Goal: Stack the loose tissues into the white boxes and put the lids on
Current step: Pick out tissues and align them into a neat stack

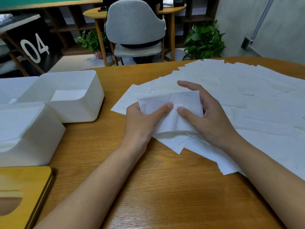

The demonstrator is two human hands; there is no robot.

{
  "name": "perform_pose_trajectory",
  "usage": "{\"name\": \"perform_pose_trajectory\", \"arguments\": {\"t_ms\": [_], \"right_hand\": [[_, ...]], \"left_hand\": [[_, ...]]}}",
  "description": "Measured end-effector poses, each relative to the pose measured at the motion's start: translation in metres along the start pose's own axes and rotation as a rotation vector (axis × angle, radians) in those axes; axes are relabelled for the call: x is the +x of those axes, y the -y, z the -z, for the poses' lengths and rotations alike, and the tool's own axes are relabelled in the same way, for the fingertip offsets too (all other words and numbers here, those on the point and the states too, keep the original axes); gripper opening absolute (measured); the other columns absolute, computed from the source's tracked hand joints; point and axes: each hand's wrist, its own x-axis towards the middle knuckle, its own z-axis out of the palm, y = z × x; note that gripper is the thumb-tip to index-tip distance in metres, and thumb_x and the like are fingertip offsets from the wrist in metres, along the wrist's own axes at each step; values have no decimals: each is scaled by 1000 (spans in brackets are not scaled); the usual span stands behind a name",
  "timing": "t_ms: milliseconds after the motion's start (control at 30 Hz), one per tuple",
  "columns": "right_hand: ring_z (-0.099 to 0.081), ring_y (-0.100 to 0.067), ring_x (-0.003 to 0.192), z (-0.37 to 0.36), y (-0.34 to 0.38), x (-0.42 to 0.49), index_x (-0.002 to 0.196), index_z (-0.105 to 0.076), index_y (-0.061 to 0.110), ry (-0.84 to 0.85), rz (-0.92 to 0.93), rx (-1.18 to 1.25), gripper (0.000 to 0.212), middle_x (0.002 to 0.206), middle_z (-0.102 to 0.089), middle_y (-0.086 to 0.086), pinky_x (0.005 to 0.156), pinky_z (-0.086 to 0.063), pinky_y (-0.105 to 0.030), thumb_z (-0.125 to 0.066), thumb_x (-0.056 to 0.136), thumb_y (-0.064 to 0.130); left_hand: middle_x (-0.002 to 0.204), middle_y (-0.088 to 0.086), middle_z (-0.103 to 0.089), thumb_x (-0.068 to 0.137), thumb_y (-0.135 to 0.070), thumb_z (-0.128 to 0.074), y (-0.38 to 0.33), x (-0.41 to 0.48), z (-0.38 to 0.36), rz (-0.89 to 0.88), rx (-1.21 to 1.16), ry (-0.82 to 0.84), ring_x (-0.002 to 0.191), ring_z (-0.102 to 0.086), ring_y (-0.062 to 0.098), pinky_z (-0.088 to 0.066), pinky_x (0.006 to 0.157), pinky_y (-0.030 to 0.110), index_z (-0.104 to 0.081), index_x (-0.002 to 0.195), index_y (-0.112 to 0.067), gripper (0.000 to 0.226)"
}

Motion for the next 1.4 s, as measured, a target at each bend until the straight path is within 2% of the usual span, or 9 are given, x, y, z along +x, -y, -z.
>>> {"name": "perform_pose_trajectory", "arguments": {"t_ms": [133, 267, 433, 700, 833, 933, 1033, 1300, 1400], "right_hand": [[-55, -17, 138, 4, -3, 3, 152, -45, 35, -47, 30, 0, 63, 152, -51, 17, 111, -49, -56, -70, 99, 11], [-68, -14, 120, 14, 5, 4, 155, -37, 33, -50, 10, 180, 72, 137, -61, 21, 90, -61, -32, -68, 98, 1], [-73, -19, 110, 16, 2, 5, 151, -36, 39, -57, -70, 155, 73, 140, -62, 2, 85, -64, -38, -71, 97, 5], [-70, -3, 112, 25, -1, 6, 115, -80, 26, 55, -148, 39, 31, 118, -77, 15, 93, -54, -20, -68, 98, 3], [-66, 6, 115, 30, -5, 10, 116, -80, 25, -108, -157, -22, 36, 116, -75, 24, 103, -51, -19, -67, 96, -2], [-63, 12, 115, 30, -7, 11, 115, -80, 26, -137, -149, -49, 38, 114, -74, 30, 102, -46, -9, -66, 95, -3], [-64, 9, 116, 28, -10, 10, 114, -80, 27, -126, -143, -71, 37, 114, -75, 27, 106, -46, -14, -66, 95, -2], [-63, 11, 114, 27, -11, 10, 112, -81, 27, -124, -147, -84, 36, 113, -75, 27, 103, -45, -10, -66, 95, 0], [-63, 10, 115, 26, -11, 9, 113, -81, 27, -109, -134, -97, 36, 115, -76, 22, 104, -45, -12, -65, 96, 0]], "left_hand": [[108, -3, -79, 85, -23, -88, -2, 5, 7, -65, 114, -51, 98, -75, 15, -63, 80, 34, -74, 114, -19, 32], [125, -5, -70, 82, -43, -85, -7, 13, 16, -6, 134, 57, 113, -70, 12, -60, 94, 34, -63, 130, -38, 52], [130, -3, -72, 96, -18, -76, -5, 9, 16, -67, 117, 269, 113, -74, 18, -63, 90, 39, -49, 146, -41, 61], [127, -8, -68, 93, -17, -81, 5, 12, 16, -287, 323, 142, 108, -70, 9, -62, 82, 31, -40, 149, -40, 73], [119, -20, -51, 84, -24, -88, 7, 11, 16, -586, 697, 20, 104, -54, 2, -41, 81, 10, -56, 129, -26, 55], [95, -12, -66, 78, -31, -93, 2, 6, 17, -566, 764, 377, 86, -61, 13, -38, 71, 12, -71, 93, -23, 28], [85, -9, -69, 72, -45, -95, 4, 1, 14, -409, 888, 648, 82, -62, 15, -45, 68, 23, -75, 84, -27, 30], [84, -10, -71, 82, -20, -82, 7, 3, 17, -511, 909, 634, 81, -67, 12, -51, 70, 25, -79, 83, -23, 4], [82, -10, -69, 83, -17, -82, 3, 4, 17, -590, 875, 546, 81, -66, 10, -41, 69, 14, -77, 81, -20, 6]]}}
